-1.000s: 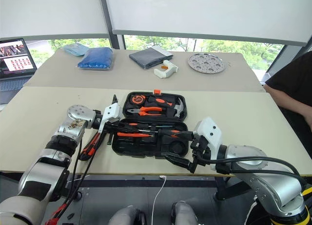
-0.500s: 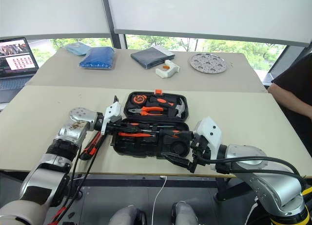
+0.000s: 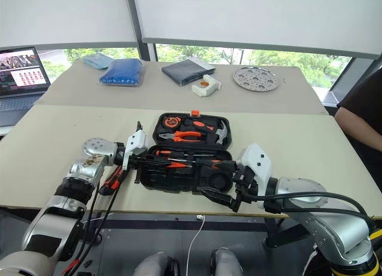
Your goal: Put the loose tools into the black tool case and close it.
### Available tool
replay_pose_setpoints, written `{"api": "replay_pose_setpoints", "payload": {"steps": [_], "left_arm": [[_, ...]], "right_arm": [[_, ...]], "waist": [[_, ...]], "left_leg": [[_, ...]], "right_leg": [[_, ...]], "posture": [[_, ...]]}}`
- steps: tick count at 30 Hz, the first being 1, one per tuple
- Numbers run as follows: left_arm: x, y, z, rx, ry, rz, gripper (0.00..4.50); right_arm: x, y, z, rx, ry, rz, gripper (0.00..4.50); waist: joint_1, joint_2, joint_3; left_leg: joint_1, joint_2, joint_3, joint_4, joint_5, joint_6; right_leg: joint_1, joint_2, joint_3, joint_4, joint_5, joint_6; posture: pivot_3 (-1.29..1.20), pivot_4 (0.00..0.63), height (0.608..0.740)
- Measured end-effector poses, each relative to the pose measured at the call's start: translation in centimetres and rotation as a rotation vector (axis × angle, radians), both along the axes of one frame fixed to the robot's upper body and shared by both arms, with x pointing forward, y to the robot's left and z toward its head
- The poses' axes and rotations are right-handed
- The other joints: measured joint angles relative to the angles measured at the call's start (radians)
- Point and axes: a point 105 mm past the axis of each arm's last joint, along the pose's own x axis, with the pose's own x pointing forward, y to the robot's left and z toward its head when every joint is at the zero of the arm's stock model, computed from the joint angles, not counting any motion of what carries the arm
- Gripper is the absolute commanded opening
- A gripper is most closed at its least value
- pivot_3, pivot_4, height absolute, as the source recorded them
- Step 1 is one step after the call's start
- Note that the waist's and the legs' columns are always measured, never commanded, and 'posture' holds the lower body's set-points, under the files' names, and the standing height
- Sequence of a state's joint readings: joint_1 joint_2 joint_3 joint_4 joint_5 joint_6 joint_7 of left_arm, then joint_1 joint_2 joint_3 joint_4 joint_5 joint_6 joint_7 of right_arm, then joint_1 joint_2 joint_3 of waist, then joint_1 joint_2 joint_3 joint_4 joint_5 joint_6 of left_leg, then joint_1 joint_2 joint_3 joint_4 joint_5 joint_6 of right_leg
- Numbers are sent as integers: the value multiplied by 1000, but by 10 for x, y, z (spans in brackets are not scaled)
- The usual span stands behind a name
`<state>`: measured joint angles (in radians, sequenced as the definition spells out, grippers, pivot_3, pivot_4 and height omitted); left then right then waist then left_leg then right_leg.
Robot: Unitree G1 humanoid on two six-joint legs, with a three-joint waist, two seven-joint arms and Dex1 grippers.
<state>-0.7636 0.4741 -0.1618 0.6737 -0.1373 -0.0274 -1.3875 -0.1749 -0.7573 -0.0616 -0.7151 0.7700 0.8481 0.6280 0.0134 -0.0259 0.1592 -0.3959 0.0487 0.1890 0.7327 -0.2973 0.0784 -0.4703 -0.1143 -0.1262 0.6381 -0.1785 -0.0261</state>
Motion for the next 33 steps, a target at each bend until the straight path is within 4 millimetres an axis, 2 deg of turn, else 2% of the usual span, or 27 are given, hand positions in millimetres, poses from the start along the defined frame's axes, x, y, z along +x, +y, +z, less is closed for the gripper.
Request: {"api": "replay_pose_setpoints", "payload": {"steps": [23, 27, 28, 33], "left_arm": [[-1, 1, -7, 61, -17, -9, 27], [2, 1, -9, 92, -11, -3, 27], [2, 1, -9, 94, -9, -3, 27], [1, 3, -11, 113, -19, -12, 27]], "right_arm": [[1, 4, 2, 18, -2, 12, 4500], [1, 4, 2, 18, -2, 11, 4500], [1, 4, 2, 18, -2, 11, 4500], [1, 3, 2, 18, -2, 10, 4500]], "waist": [[-3, 8, -6], [-4, 9, -8], [-4, 9, -9], [-6, 9, -12]], "left_leg": [[0, 0, 0, -3, -1, 1], [6, 0, 0, -5, -2, 2], [7, 0, 0, -6, -5, 7], [10, 1, -1, -7, -7, 7]], "right_leg": [[1, 1, 0, -5, 0, 1], [6, 1, 0, -7, 0, 1], [8, 1, -1, -8, 0, 1], [10, 1, 0, -9, 0, 0]], "posture": [[0, 150, 718], [0, 150, 718], [0, 150, 718], [0, 150, 718]]}}
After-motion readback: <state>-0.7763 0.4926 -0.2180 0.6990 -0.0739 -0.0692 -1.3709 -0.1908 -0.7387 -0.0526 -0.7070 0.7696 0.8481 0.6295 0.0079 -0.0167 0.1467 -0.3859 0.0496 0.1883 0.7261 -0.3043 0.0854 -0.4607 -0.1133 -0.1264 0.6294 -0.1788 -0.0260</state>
